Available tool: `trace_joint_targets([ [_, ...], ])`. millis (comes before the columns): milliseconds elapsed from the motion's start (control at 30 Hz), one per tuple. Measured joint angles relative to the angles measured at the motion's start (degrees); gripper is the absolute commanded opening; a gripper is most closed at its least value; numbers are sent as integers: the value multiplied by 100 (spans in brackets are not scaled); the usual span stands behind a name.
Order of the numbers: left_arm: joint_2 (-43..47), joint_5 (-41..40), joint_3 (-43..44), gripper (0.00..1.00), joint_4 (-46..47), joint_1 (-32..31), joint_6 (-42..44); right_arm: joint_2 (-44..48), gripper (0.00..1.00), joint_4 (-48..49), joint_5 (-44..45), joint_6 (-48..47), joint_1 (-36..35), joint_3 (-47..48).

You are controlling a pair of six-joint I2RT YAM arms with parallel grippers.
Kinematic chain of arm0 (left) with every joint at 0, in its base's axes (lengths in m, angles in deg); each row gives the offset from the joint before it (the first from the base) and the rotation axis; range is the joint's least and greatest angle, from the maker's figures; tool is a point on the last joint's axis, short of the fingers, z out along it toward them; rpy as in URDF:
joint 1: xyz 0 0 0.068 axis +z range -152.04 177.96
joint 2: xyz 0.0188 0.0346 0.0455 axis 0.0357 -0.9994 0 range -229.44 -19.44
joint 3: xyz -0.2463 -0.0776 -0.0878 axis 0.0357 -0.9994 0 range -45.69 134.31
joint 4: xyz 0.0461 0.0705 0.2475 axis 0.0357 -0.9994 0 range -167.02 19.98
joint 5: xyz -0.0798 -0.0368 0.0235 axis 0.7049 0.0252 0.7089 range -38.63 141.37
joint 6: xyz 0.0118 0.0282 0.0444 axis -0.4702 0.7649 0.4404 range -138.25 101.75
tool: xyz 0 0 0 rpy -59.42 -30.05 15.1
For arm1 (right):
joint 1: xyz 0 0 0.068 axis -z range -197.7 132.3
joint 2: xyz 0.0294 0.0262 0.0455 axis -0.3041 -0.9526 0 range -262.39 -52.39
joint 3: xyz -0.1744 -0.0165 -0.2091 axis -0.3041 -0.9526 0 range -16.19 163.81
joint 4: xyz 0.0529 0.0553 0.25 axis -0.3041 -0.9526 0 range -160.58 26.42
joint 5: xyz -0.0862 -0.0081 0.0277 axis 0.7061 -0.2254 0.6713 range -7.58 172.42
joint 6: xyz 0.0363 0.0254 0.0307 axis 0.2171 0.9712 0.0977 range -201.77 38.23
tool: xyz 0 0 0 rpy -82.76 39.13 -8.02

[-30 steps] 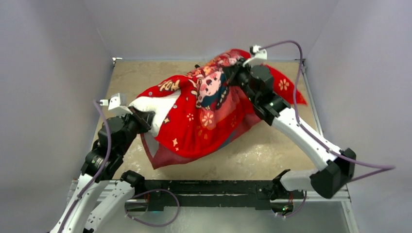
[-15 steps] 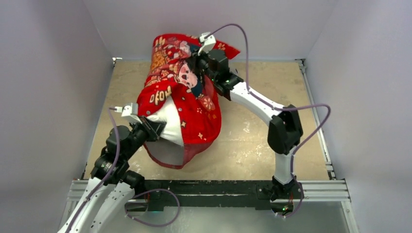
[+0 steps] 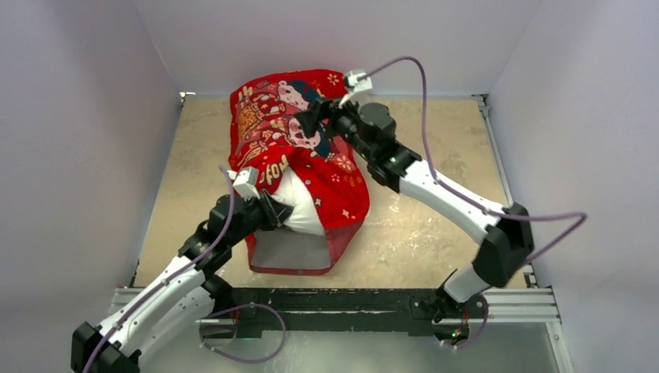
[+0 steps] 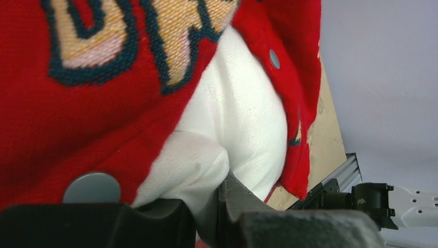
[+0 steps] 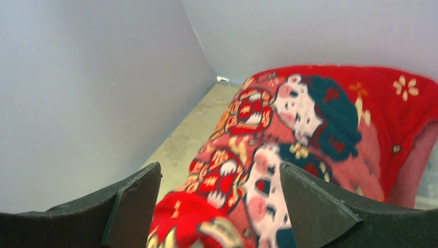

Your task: Remove the pillowcase from the pillow

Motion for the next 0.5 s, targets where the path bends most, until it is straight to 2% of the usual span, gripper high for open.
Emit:
trace_joint_targets([
  [200,-1067,39,734,40,-140,-256,177,1360,92,-262,238,363,-236,-1613],
  [267,-1353,35,1115,49,-457,-306,254,1687,98,-551,278,448,-251,-2068],
  [367,-1626,-44,1746,66,-1130,-345,393,2059,99,-855,249,546,-249,-2564],
  [400,-1676,-76,1978,76,-1394,-352,442,2155,99,-918,208,577,-249,-2688],
  [500,-1707,-229,2579,81,-2111,-358,608,2387,99,-946,46,691,-236,-3106],
])
